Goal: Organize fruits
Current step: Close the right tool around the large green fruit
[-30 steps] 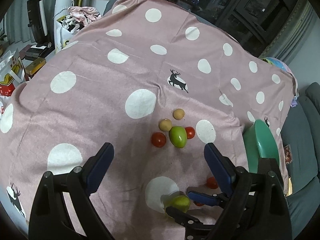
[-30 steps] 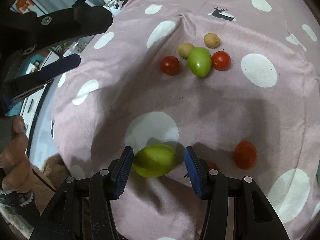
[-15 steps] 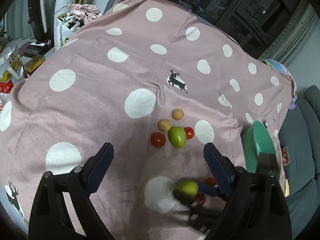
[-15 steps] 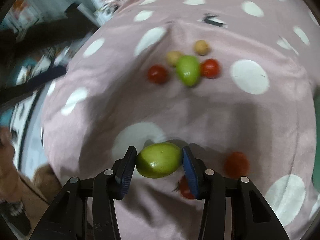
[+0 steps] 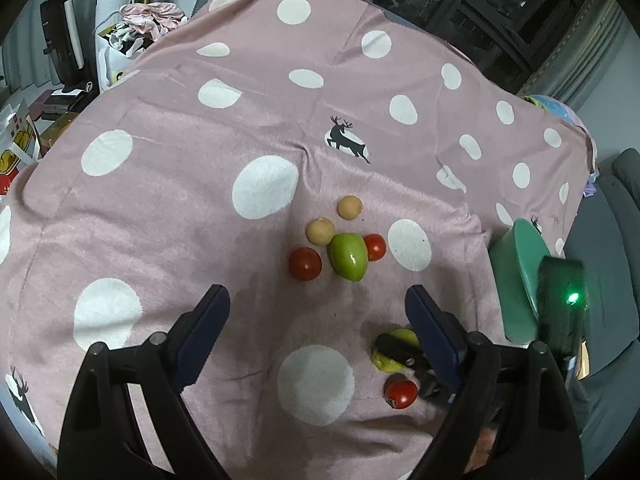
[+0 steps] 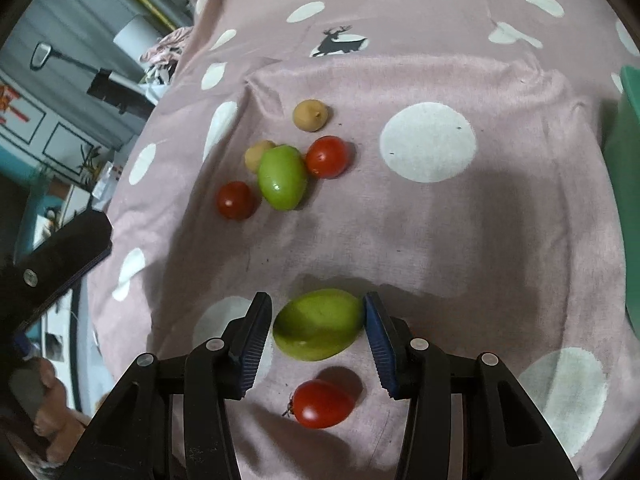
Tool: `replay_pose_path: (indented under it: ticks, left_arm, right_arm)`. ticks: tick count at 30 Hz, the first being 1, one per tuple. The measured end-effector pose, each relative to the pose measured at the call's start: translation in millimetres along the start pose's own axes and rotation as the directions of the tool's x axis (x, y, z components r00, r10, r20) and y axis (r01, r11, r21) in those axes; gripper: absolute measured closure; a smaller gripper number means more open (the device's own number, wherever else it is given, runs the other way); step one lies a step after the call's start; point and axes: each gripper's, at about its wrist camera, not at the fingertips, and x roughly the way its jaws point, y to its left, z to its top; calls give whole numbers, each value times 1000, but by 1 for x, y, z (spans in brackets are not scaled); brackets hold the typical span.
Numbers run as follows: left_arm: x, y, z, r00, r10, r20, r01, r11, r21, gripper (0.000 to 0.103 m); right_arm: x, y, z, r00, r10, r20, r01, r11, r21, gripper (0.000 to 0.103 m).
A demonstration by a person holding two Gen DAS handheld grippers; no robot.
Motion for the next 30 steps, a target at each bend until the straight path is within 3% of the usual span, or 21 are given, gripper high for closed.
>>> replay_pose_path:
  ticks: [6, 11, 16, 19, 22, 30]
  left_arm:
    - [12, -13, -6, 999, -31, -42, 33, 999, 39, 19]
    - [30, -26, -17, 989, -75, -130, 83, 995, 57, 31]
    - [44, -26, -25, 973, -109, -205, 111, 994, -2, 40]
    - [49, -27, -29, 960, -140, -242, 138, 990, -25, 40]
    - [53, -31, -33, 957, -136, -258, 136, 991, -19, 43]
    - [65, -41, -41, 943, -147, -298, 152, 988, -9, 54]
  right_arm:
    - [-23, -16, 3, 997, 35, 75, -39, 998, 58, 54]
    - [-33, -27, 4, 991, 56, 121, -70, 991, 112, 54]
    - [-28, -32, 7, 992, 43, 115, -60, 988, 145, 54]
    - [-25, -36, 7, 991, 82, 105, -100, 980, 175, 54]
    - [-24, -32, 6, 986, 126, 105, -142, 976, 163, 54]
    - [-12, -25, 4, 988, 137, 65, -145, 979, 144, 56]
